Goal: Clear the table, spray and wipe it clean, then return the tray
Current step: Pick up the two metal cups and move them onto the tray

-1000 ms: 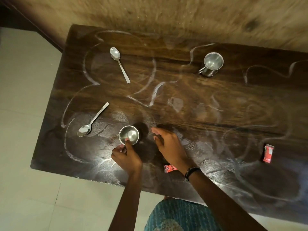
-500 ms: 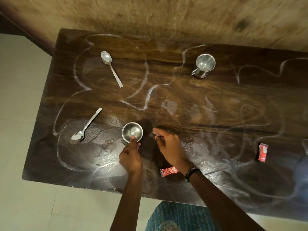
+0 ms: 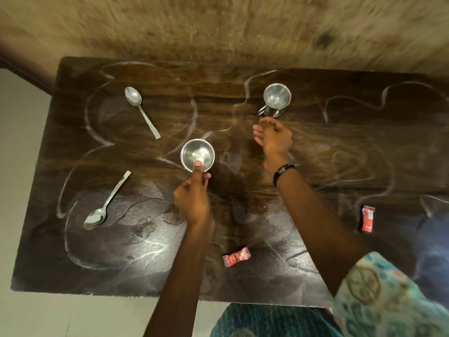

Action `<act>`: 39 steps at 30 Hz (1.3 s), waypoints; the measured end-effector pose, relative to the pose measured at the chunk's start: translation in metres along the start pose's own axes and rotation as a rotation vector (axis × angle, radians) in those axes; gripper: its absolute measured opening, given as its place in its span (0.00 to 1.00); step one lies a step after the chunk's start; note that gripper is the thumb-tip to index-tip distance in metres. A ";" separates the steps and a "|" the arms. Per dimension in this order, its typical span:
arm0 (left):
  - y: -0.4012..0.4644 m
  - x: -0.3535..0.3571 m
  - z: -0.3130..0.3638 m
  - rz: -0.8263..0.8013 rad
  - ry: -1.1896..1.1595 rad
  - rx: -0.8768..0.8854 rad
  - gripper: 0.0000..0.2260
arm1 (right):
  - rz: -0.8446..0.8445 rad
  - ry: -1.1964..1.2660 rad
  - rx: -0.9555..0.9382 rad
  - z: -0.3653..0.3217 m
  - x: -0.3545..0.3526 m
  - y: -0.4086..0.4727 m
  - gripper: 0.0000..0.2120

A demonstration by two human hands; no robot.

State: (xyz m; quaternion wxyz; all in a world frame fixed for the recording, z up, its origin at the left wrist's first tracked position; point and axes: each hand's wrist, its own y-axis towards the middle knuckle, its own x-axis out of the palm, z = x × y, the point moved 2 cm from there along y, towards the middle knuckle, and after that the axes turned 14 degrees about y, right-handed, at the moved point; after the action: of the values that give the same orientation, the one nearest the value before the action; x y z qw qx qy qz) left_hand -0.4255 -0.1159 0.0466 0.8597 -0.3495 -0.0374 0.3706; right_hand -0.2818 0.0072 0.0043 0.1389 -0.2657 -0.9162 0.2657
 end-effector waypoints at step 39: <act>-0.048 0.078 -0.039 -0.170 0.310 0.104 0.14 | -0.027 0.176 0.022 -0.009 -0.146 -0.024 0.11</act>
State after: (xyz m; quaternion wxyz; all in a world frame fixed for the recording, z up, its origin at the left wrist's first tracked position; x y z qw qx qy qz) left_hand -0.3272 -0.1093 0.0325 0.9004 -0.3530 0.0851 0.2397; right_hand -0.1683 -0.0881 0.0087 0.2255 -0.2742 -0.9010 0.2495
